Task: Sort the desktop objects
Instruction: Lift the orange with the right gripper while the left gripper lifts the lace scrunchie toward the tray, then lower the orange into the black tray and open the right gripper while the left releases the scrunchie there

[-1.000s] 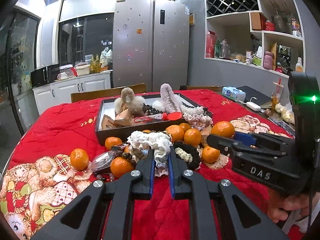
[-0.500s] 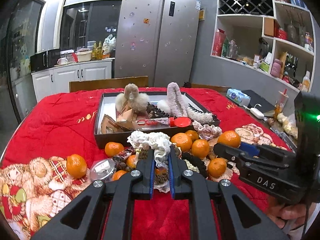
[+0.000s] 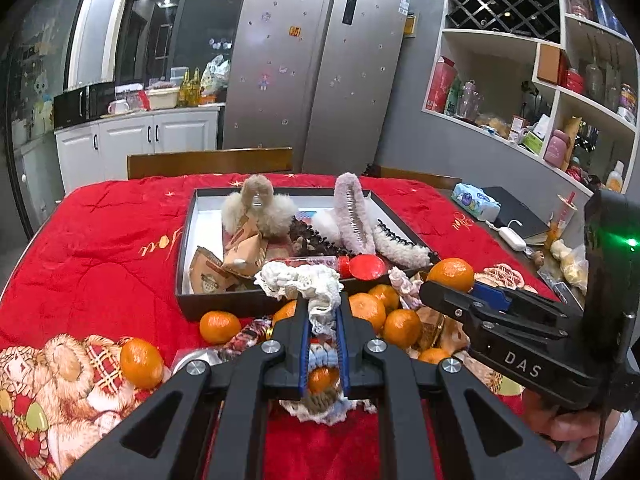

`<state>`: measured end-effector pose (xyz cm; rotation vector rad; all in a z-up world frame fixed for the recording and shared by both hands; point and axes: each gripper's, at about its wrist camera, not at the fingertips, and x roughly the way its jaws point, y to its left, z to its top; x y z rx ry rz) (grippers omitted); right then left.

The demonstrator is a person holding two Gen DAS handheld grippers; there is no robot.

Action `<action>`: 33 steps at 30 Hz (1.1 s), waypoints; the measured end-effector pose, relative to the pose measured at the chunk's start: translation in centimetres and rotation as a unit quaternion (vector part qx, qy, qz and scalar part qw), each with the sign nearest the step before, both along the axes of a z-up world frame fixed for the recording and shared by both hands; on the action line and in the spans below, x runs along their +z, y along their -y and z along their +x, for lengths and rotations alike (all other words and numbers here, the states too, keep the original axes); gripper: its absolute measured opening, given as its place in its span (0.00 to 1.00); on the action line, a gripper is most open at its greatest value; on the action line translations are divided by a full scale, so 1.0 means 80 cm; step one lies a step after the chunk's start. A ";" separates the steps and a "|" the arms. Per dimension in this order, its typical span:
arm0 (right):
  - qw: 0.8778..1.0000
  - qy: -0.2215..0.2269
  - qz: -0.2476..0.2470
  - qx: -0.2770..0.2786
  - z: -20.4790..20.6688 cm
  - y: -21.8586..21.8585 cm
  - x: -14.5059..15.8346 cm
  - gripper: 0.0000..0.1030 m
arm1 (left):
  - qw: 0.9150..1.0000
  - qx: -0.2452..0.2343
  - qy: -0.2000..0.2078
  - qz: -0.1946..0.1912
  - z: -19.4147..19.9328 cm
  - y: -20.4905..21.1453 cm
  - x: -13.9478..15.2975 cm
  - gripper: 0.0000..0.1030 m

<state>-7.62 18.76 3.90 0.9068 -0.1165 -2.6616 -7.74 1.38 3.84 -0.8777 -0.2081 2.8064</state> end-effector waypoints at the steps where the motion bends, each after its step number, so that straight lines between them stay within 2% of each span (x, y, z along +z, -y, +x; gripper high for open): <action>1: 1.000 -0.002 0.003 0.001 -0.002 0.001 0.001 0.36 | 1.000 0.001 0.006 0.002 -0.007 0.002 -0.001 0.12; 6: 1.000 -0.007 0.013 0.002 -0.013 0.008 0.008 0.36 | 1.000 0.007 0.024 0.017 -0.034 0.009 -0.003 0.12; 17: 1.000 -0.014 0.024 -0.007 -0.048 0.019 0.020 0.36 | 0.999 0.013 0.035 0.007 -0.091 0.009 0.000 0.12; 23: 1.000 0.008 0.019 -0.018 -0.086 0.013 0.012 0.36 | 0.998 -0.007 0.068 0.013 -0.133 0.006 -0.010 0.12; 33: 0.999 0.039 0.016 -0.026 -0.136 0.003 -0.003 0.36 | 0.996 -0.007 0.089 0.000 -0.177 0.004 -0.035 0.12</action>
